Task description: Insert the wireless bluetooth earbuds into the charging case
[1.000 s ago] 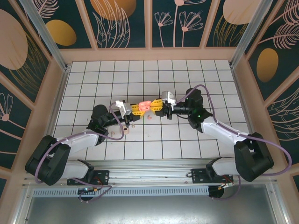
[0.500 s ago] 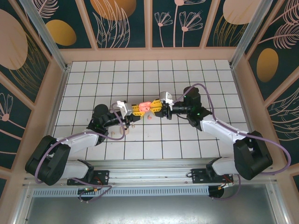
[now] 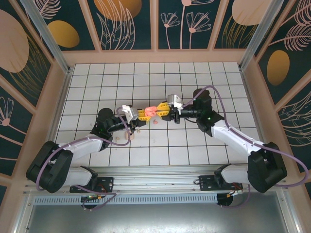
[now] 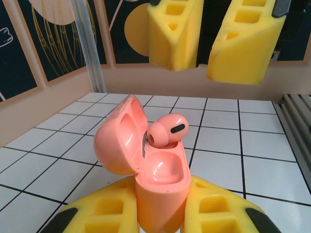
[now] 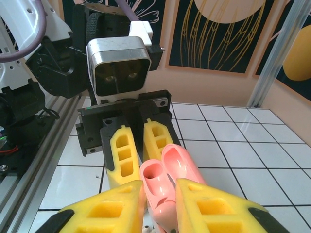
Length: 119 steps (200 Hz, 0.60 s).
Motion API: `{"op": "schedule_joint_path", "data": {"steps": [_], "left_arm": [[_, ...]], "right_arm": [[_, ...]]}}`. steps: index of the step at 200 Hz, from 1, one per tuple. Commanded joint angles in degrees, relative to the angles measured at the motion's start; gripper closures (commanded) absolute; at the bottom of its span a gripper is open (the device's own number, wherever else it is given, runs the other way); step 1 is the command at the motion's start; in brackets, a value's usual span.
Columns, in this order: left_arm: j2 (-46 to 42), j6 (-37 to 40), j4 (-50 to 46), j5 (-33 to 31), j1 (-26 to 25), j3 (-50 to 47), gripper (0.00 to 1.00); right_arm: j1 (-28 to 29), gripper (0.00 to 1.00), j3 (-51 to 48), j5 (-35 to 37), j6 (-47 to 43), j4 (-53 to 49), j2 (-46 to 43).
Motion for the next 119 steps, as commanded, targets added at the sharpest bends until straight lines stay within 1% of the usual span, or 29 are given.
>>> {"op": "schedule_joint_path", "data": {"steps": [1,20,41,66,94,119], "left_arm": [[-1.6,1.2,0.1,0.6,-0.4,1.5,0.89],[-1.8,1.3,0.0,0.6,-0.3,1.4,0.89],[-2.1,1.3,-0.1,0.7,-0.4,1.5,0.89],[-2.4,1.3,-0.1,0.5,-0.4,1.4,0.89],[-2.4,1.3,0.1,0.4,-0.4,1.2,0.89],[-1.7,0.6,0.1,-1.2,-0.5,1.0,0.89]], "right_arm": [[1.0,0.77,1.8,-1.7,-0.8,0.2,1.7],[1.0,0.79,1.8,-1.7,-1.1,-0.1,2.7],[0.9,0.81,1.8,-0.1,-2.3,-2.1,3.7],[0.9,0.85,2.0,1.1,-3.1,-3.7,4.5],[0.9,0.86,2.8,1.8,-3.6,-5.5,5.0],[0.8,0.82,2.7,1.3,-1.9,-3.3,3.7]]}}
